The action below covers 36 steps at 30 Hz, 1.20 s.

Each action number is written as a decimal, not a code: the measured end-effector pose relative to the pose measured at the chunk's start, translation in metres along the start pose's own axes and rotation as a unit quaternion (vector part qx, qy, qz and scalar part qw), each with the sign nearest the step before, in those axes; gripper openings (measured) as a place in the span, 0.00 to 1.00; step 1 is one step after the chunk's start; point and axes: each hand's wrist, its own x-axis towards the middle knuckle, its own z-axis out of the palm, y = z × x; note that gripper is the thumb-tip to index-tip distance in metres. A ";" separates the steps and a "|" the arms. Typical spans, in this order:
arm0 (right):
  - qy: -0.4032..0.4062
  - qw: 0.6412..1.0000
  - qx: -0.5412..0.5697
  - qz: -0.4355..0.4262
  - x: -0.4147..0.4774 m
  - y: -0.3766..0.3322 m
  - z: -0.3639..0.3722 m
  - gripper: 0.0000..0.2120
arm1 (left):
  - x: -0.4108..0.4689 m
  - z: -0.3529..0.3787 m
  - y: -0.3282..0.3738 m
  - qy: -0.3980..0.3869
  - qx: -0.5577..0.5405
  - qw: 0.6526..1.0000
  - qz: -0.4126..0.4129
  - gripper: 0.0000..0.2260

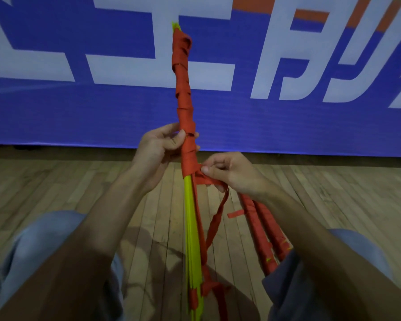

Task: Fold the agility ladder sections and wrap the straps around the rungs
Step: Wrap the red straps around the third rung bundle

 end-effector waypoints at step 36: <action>-0.120 0.989 0.084 -0.001 -0.003 0.005 -0.004 0.15 | -0.007 0.004 0.004 -0.099 -0.091 0.991 -0.014 0.20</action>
